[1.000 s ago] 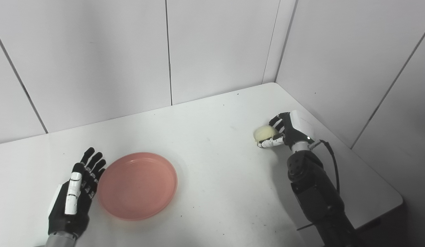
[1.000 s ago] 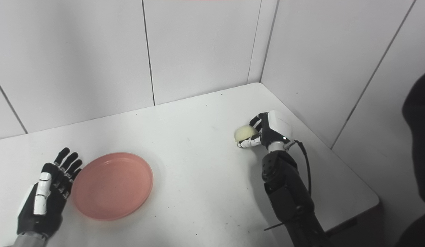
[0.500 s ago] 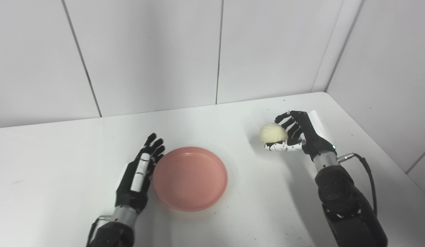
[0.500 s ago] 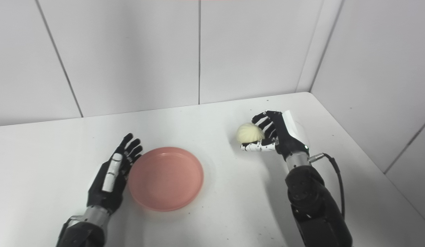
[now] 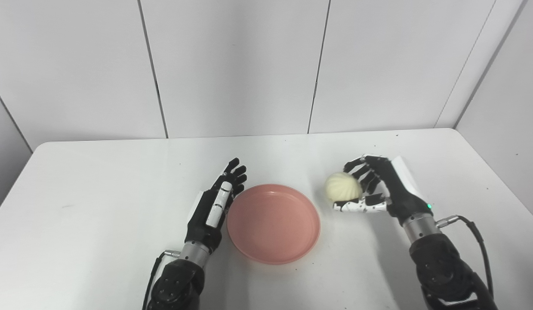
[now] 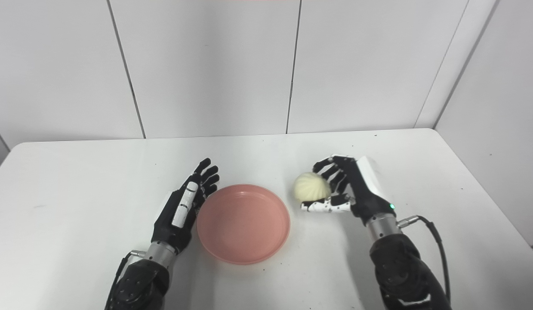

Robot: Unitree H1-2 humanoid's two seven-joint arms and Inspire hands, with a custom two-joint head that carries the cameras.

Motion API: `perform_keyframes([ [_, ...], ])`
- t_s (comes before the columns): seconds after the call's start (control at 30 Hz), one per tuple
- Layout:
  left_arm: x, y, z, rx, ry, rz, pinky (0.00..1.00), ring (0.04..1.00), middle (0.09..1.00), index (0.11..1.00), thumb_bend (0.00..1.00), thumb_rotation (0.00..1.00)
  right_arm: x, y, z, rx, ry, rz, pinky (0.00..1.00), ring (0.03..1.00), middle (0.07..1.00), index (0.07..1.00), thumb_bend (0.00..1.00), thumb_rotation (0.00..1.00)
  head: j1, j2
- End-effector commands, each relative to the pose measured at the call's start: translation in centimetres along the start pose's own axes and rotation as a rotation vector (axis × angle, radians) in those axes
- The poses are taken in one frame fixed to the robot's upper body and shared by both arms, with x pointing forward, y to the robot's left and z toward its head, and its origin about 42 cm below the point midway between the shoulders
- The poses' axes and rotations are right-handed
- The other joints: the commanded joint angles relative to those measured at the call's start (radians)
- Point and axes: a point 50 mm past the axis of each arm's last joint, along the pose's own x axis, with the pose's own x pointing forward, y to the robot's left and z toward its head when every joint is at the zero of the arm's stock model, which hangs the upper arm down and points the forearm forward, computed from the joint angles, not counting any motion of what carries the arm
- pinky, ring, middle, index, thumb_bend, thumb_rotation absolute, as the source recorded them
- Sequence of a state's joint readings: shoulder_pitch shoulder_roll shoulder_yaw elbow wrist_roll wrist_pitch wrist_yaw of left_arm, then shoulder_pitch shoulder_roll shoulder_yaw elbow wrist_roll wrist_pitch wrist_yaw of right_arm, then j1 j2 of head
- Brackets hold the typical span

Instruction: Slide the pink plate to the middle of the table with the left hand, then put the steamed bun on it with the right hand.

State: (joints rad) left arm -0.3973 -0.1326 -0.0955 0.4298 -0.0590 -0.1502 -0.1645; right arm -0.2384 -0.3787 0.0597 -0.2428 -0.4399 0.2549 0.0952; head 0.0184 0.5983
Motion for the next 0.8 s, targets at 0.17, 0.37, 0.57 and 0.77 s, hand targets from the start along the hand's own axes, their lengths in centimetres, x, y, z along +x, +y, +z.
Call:
perform_keyframes([
  [0.17, -0.7, -1.3, -1.7, -0.014, 0.013, -0.009, 0.94, 0.925, 0.920, 0.908, 0.60, 0.89, 1.2, 1.7, 4.3, 0.007, -0.153, 0.041, 0.29, 0.371, 0.439, 0.531, 0.51, 0.00, 0.051, 0.008],
  [0.37, -0.7, -1.5, -1.7, -0.006, 0.014, -0.009, 0.94, 0.920, 0.918, 0.908, 0.61, 0.89, 1.3, 4.5, 2.7, -0.009, -0.160, 0.079, 0.26, 0.351, 0.439, 0.530, 0.51, 0.00, 0.103, 0.020],
  [0.57, -0.8, -1.5, -1.6, 0.010, 0.015, -0.018, 0.93, 0.921, 0.919, 0.909, 0.61, 0.92, 1.1, 6.3, 2.0, -0.025, -0.183, 0.080, 0.29, 0.379, 0.443, 0.532, 0.51, 0.00, 0.106, 0.021],
  [0.77, -1.1, -1.5, -1.6, 0.010, 0.016, -0.022, 0.93, 0.920, 0.918, 0.910, 0.62, 0.91, 0.6, 8.0, 1.0, -0.066, -0.207, 0.090, 0.34, 0.419, 0.444, 0.536, 0.51, 0.00, 0.090, 0.026],
])
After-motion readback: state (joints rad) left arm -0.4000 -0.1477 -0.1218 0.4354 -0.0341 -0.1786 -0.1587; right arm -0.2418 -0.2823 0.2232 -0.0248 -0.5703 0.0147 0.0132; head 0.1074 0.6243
